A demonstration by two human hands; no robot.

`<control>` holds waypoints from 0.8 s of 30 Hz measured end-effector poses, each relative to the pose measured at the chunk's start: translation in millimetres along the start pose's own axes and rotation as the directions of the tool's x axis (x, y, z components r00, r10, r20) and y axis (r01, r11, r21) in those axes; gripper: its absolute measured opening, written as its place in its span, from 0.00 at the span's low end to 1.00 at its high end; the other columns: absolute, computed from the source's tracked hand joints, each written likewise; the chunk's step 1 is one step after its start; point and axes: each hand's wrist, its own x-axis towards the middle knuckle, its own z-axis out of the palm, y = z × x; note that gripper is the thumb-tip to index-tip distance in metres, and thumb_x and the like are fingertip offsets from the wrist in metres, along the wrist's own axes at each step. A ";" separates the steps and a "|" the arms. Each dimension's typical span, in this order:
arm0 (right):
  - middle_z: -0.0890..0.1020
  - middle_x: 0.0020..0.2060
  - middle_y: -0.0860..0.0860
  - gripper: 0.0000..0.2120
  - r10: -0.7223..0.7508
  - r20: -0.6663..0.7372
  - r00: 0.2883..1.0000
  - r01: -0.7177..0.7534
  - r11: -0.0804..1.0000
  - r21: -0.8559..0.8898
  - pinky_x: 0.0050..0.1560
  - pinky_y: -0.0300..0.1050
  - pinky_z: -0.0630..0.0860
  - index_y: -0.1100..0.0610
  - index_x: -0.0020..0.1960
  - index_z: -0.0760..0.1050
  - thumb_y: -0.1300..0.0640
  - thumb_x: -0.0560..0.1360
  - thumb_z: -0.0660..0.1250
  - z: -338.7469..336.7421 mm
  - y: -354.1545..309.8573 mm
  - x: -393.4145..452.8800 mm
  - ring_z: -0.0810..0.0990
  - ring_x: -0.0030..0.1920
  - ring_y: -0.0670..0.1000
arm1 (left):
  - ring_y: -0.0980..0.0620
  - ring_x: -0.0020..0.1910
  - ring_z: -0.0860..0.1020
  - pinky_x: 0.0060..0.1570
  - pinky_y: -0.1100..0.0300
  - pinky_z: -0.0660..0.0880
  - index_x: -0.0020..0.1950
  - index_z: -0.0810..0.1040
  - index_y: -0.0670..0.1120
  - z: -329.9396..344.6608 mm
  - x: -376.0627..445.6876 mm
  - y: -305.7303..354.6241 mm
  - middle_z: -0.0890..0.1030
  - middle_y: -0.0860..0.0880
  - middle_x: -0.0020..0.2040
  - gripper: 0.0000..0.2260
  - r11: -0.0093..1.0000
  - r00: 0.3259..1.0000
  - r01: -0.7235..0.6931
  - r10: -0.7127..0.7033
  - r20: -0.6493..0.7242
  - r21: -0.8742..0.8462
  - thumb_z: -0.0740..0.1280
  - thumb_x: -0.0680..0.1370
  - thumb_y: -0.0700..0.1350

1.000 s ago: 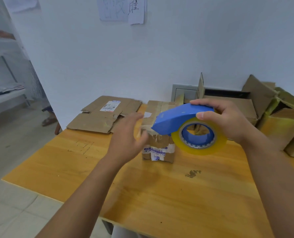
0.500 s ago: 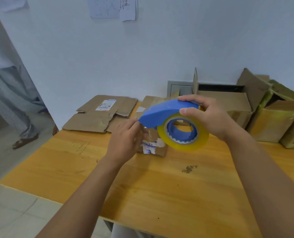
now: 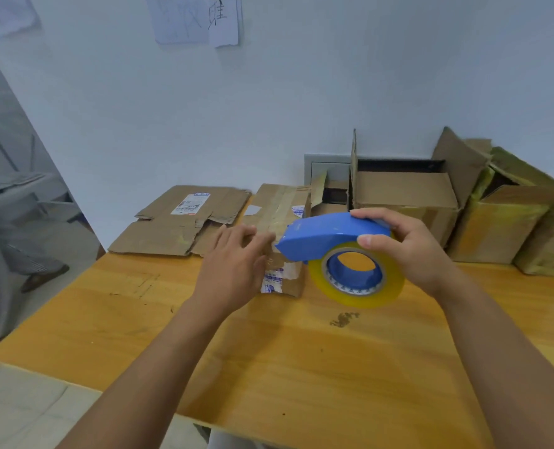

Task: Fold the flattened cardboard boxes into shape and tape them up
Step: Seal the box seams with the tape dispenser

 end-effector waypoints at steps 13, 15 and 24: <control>0.78 0.56 0.34 0.19 -0.016 0.024 1.000 0.017 0.999 -0.040 0.51 0.30 0.75 0.31 0.59 0.77 0.40 0.68 0.70 -6.7 6.1 -6.1 0.78 0.58 0.41 | 0.46 0.48 0.81 0.41 0.58 0.74 0.59 0.82 0.44 14.3 7.8 13.9 0.84 0.47 0.52 0.18 0.994 0.989 -0.075 0.064 -0.135 -0.081 0.79 0.71 0.44; 0.79 0.57 0.35 0.21 -0.018 0.034 0.999 0.019 0.999 -0.051 0.54 0.35 0.75 0.31 0.59 0.77 0.37 0.67 0.70 -14.8 7.4 -9.3 0.78 0.58 0.42 | 0.46 0.47 0.81 0.40 0.58 0.73 0.57 0.83 0.44 13.4 8.6 13.7 0.84 0.47 0.51 0.15 0.996 0.992 -0.060 0.052 -0.119 -0.069 0.78 0.72 0.45; 0.79 0.55 0.32 0.21 0.020 0.075 0.997 -0.013 0.996 -0.086 0.53 0.34 0.72 0.31 0.56 0.79 0.36 0.63 0.70 -21.8 8.2 -16.7 0.78 0.56 0.39 | 0.45 0.44 0.79 0.38 0.55 0.73 0.55 0.82 0.44 10.1 7.1 22.3 0.82 0.47 0.48 0.12 0.998 0.997 -0.016 0.012 -0.082 -0.057 0.76 0.73 0.44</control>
